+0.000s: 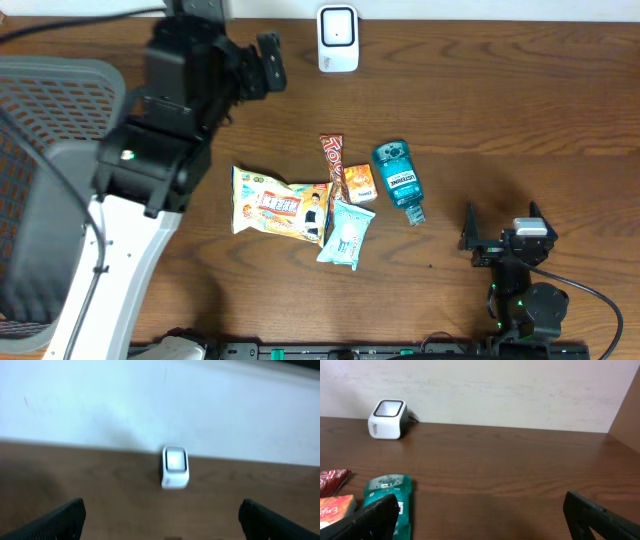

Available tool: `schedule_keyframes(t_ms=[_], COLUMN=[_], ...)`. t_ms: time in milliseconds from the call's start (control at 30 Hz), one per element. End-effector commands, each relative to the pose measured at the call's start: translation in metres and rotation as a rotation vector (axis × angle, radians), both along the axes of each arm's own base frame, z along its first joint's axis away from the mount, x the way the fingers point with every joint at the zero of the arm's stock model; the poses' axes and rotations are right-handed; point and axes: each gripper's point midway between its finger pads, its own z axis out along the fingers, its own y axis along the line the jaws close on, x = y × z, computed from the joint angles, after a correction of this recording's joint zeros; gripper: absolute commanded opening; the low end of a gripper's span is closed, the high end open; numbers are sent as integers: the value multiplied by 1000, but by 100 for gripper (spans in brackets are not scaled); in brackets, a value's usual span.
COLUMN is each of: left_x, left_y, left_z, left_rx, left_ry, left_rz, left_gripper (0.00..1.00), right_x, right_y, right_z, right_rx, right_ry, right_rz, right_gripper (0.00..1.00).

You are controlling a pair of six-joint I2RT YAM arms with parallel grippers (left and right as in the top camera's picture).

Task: Scan the item barcode

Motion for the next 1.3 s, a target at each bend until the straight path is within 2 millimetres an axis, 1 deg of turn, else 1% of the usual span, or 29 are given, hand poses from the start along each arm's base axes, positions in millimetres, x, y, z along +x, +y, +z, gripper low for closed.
schedule_keyframes(t_ms=[0,67,133,167,200,233,300,533,633,667,767,933,1033,1100,1167,1267], left_x=[-12,-18,-24,-27,-33,-37,-54,-97,-125,-131,-151,-172,-187,-197,-214,-230], left_y=[7,10,19,25,37,43,57,69,59,58,60,66,61,57,56,63], left_z=[52,70,88,97,112,116,112,114,101,97,86,72,63,60,60,61], left_rx=[144,197,245,266,304,329,372,357,323,318,294,227,200,161,147,150], left_ry=[-149,-203,-253,-279,-318,-327,-291,-327,-354,-359,-413,-464,-498,-518,-559,-598], left_rz=[-64,-77,-46,-21,31,52,92,93,-12,-29,-41,-23,-76,-118,-152,-124], left_gripper=[98,98,98,98,98,98,98,98,98,98,98,98,98,98,98,98], right_x=[0,0,0,0,0,0,0,0,0,0,0,0,0,0,0,0], right_y=[-1,-1,-1,-1,-1,-1,-1,-1,-1,-1,-1,-1,-1,-1,-1,-1], right_z=[-1,-1,-1,-1,-1,-1,-1,-1,-1,-1,-1,-1,-1,-1,-1,-1], right_rx=[13,13,13,13,13,13,13,13,13,13,13,13,13,13,13,13], right_ry=[1,1,1,1,1,1,1,1,1,1,1,1,1,1,1,0], right_rz=[-4,-4,-4,-4,-4,-4,-4,-4,-4,-4,-4,-4,-4,-4,-4,-4], right_gripper=[99,99,99,99,99,99,99,99,99,99,99,99,99,99,99,99])
